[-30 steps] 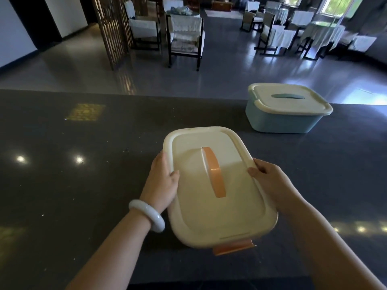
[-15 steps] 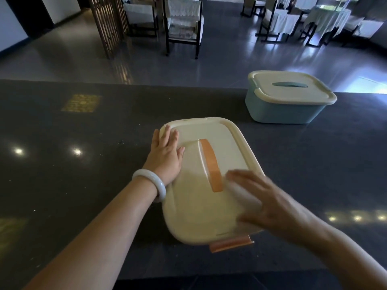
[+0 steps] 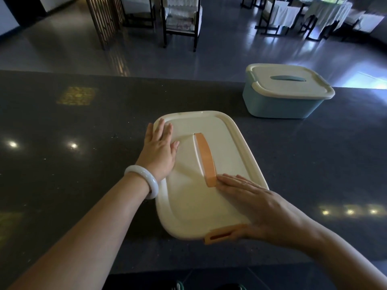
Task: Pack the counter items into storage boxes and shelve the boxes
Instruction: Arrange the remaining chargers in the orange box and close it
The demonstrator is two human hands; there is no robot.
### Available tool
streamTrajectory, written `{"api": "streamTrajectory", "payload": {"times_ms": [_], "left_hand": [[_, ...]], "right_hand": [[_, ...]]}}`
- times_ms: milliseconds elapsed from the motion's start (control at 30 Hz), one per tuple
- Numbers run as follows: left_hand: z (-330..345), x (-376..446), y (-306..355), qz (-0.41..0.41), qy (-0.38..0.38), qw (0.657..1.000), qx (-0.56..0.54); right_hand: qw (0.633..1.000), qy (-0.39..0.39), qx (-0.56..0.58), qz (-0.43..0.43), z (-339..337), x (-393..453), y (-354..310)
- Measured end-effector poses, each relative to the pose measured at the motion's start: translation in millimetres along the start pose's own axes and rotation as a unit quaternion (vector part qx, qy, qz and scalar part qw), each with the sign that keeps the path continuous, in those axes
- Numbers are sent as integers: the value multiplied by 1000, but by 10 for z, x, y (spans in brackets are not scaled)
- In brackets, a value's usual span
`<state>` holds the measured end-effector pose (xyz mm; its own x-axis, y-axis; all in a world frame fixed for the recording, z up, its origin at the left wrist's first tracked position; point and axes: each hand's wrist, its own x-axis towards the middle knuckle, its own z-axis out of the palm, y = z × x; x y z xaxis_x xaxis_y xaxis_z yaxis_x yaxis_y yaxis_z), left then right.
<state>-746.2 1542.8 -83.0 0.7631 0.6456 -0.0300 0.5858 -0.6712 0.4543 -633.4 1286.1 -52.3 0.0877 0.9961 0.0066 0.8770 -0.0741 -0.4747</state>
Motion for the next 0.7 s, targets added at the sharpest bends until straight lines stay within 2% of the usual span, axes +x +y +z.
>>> {"api": "streamTrajectory", "payload": {"times_ms": [233,400,600,700], "left_hand": [[-2,-3,-1,4,1,1000,2],[1,-3,-28,0,-4,1000,-3],[16,11,-37,5,-6,1000,-13],[8,9,-45,9,-12,1000,-15]], "right_hand": [[1000,-21,8,10,-14,6,2],[990,124,25,64,146,62,-34],[980,119,96,127,46,110,-24],[967,187,76,157,-158,374,12]]}}
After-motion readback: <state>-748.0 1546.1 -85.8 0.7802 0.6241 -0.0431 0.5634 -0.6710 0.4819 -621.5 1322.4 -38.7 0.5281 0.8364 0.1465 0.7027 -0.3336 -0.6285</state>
